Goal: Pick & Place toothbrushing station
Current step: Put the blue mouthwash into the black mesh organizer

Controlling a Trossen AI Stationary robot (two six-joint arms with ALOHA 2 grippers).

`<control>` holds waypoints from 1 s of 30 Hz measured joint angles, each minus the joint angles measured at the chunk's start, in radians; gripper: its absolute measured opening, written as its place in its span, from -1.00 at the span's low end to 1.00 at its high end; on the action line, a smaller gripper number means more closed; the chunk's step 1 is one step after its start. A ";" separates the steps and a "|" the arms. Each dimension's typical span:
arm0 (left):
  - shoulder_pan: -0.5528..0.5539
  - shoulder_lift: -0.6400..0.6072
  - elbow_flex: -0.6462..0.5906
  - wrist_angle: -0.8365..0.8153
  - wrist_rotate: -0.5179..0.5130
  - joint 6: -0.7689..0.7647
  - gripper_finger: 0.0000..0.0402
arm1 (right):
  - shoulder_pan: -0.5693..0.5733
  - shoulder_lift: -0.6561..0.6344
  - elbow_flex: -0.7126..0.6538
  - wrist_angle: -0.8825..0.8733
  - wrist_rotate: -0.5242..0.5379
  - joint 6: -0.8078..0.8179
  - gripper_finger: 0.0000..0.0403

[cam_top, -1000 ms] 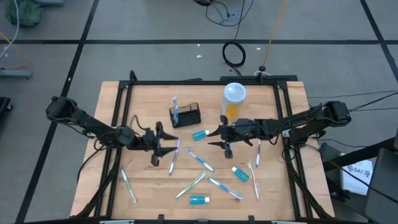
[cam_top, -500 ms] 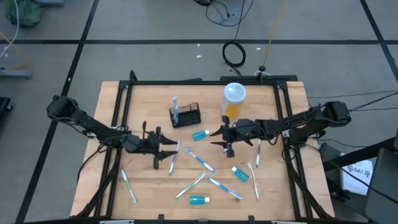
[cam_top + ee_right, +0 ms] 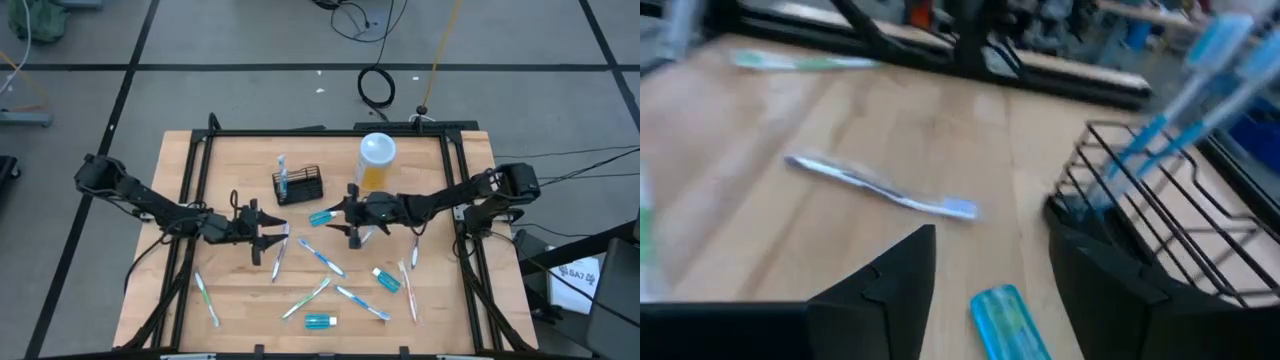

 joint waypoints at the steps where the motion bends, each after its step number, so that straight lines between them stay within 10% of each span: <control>1: 0.000 0.000 0.000 -0.001 0.000 0.000 0.03 | 0.000 0.004 0.024 -0.051 0.013 0.012 -0.02; 7: 0.000 0.000 0.000 -0.042 0.001 -0.003 0.03 | 0.003 0.067 0.159 -0.318 0.053 0.034 -0.05; 30: 0.000 0.000 0.000 -0.051 0.003 -0.025 0.03 | -0.089 0.258 0.172 -0.330 0.063 0.063 0.19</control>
